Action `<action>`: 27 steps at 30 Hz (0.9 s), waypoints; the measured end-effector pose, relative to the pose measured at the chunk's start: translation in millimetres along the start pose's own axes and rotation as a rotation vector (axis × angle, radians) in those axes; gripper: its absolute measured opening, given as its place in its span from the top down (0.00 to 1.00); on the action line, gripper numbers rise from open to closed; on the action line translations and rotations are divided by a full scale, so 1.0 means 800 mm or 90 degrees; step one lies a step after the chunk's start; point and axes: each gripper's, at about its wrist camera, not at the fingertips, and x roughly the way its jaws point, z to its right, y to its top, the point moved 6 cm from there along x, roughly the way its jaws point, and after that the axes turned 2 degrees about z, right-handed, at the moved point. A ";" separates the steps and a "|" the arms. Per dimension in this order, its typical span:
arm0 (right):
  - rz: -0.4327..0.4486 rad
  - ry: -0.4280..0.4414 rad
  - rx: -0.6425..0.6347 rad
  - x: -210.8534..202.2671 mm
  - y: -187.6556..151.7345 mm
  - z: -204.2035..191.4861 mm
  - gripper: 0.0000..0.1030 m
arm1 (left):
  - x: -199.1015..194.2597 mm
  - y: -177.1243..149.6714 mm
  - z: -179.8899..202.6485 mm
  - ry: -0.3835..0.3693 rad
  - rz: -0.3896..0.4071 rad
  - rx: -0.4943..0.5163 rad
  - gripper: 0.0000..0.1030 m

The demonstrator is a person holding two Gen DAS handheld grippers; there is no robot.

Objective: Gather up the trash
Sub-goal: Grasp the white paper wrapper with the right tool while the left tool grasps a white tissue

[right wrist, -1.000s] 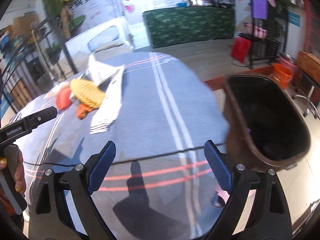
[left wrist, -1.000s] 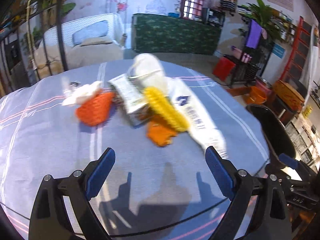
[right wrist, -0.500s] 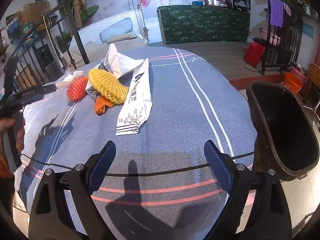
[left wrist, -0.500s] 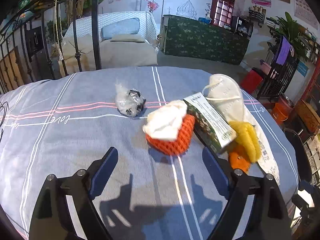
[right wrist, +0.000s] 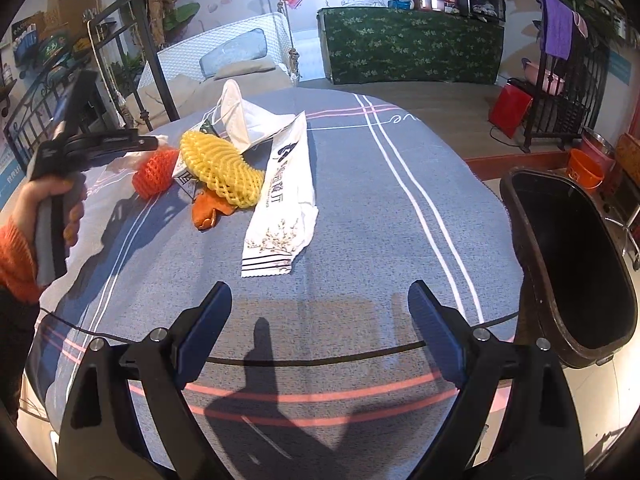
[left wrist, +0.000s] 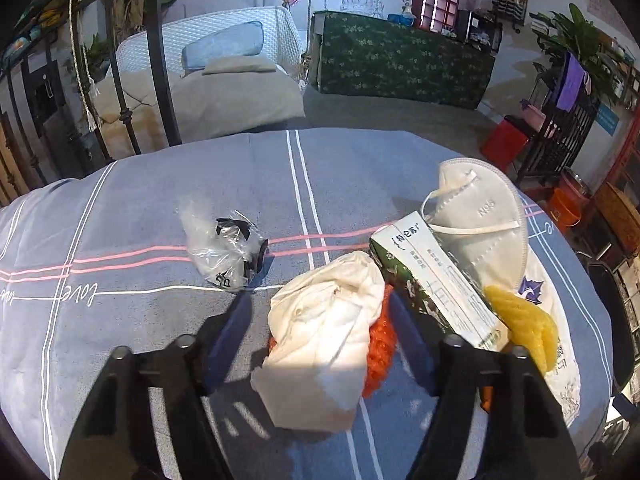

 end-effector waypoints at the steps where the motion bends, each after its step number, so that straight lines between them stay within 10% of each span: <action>1: -0.001 -0.001 -0.003 0.001 0.000 -0.001 0.14 | 0.002 -0.002 -0.001 -0.002 -0.005 -0.004 0.48; 9: -0.003 -0.002 -0.012 0.012 0.010 -0.009 0.14 | -0.034 -0.022 -0.025 -0.037 0.043 -0.081 0.87; 27: -0.080 0.037 -0.058 0.089 0.053 -0.044 0.14 | -0.137 -0.093 -0.016 -0.088 0.097 -0.112 0.90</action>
